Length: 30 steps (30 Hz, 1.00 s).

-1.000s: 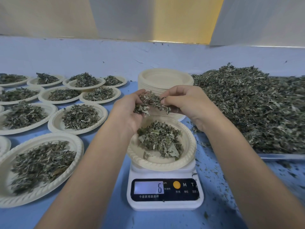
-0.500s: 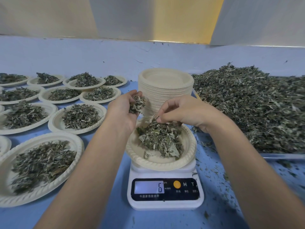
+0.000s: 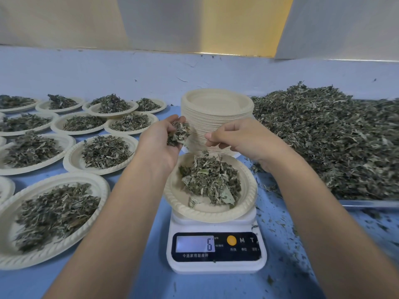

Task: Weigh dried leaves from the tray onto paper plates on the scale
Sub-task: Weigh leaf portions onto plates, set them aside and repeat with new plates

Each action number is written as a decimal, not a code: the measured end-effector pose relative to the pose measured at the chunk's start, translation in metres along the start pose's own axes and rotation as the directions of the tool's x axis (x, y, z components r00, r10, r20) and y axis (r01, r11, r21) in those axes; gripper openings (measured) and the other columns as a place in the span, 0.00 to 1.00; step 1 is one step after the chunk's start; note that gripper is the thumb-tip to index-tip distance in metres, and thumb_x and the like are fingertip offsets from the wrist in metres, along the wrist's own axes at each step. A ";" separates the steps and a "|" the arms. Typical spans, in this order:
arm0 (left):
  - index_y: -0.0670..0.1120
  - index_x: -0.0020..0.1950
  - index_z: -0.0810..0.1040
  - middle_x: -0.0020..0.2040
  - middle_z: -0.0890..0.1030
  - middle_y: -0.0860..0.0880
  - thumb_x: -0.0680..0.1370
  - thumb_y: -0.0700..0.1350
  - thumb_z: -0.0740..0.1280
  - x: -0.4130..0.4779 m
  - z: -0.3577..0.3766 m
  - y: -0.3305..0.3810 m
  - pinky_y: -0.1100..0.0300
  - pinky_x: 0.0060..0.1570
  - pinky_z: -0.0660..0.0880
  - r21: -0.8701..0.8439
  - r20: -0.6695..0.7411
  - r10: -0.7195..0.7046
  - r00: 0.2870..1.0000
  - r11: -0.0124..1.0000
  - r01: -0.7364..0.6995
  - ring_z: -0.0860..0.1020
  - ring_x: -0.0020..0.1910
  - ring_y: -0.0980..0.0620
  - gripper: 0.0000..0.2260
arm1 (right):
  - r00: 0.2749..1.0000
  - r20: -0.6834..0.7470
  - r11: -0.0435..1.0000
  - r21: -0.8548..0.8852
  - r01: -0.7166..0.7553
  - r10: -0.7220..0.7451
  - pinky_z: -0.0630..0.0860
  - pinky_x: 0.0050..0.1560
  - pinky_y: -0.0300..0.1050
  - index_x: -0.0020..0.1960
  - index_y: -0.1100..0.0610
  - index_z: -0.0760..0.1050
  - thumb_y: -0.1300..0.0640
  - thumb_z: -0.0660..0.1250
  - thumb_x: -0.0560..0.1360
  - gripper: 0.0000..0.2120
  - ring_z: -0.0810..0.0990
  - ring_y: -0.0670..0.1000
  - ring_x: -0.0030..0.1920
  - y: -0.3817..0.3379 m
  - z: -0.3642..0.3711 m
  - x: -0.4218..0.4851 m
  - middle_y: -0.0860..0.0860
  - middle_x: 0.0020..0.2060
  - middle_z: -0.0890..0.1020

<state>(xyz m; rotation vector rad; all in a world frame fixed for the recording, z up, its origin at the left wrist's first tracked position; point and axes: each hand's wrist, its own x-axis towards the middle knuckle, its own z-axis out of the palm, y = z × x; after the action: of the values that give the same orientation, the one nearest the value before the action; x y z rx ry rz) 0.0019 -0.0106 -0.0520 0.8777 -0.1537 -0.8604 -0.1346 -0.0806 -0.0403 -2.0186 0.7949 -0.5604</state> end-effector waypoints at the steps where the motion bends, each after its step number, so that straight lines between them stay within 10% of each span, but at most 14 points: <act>1: 0.38 0.50 0.74 0.43 0.79 0.43 0.76 0.28 0.50 0.000 0.001 0.000 0.57 0.53 0.75 -0.001 0.007 0.002 1.000 1.000 -0.002 0.77 0.41 0.48 0.14 | 1.000 -0.020 1.000 0.017 0.004 -0.004 0.70 0.37 0.31 0.36 0.52 0.81 0.53 0.72 0.72 0.07 0.75 0.40 0.34 0.000 0.000 0.000 0.46 0.35 0.82; 7: 0.39 0.44 0.73 0.42 0.77 0.44 0.77 0.30 0.50 -0.010 0.010 -0.004 0.61 0.35 0.76 -0.017 0.112 -0.105 0.988 0.994 0.107 0.76 0.39 0.50 0.13 | 0.997 -0.062 0.955 0.290 0.053 -0.036 0.79 0.37 0.32 0.42 0.59 0.78 0.71 0.69 0.71 0.08 0.79 0.43 0.29 0.000 0.009 0.001 0.49 0.29 0.80; 14: 0.40 0.43 0.74 0.45 0.77 0.42 0.78 0.39 0.55 -0.012 0.016 -0.007 0.56 0.41 0.76 -0.001 0.129 -0.123 0.984 0.992 0.124 0.77 0.43 0.43 0.10 | 0.990 -0.096 0.944 0.305 0.127 -0.103 0.80 0.43 0.39 0.52 0.60 0.79 0.63 0.75 0.69 0.13 0.80 0.44 0.33 -0.004 0.019 0.001 0.51 0.35 0.81; 18: 0.42 0.39 0.72 0.34 0.74 0.46 0.79 0.42 0.56 -0.015 0.021 -0.012 0.66 0.27 0.73 0.072 0.131 -0.116 0.985 0.992 0.107 0.75 0.30 0.51 0.10 | 0.981 -0.121 0.956 0.234 0.174 -0.149 0.79 0.52 0.49 0.48 0.55 0.80 0.64 0.75 0.68 0.11 0.78 0.47 0.40 -0.005 0.026 0.001 0.49 0.37 0.78; 30: 0.41 0.40 0.73 0.41 0.76 0.45 0.80 0.38 0.58 -0.021 0.026 -0.017 0.54 0.55 0.73 0.052 0.203 -0.067 0.977 0.997 0.057 0.75 0.45 0.49 0.09 | 0.938 -0.298 0.936 0.242 0.255 -0.179 0.79 0.46 0.42 0.38 0.49 0.82 0.64 0.75 0.68 0.10 0.82 0.43 0.39 0.002 0.018 0.006 0.47 0.35 0.85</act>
<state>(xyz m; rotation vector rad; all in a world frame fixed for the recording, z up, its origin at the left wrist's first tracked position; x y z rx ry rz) -0.0339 -0.0172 -0.0423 0.8387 -0.3282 -1.0088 -0.1196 -0.0756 -0.0505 -1.8002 0.6106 -1.0385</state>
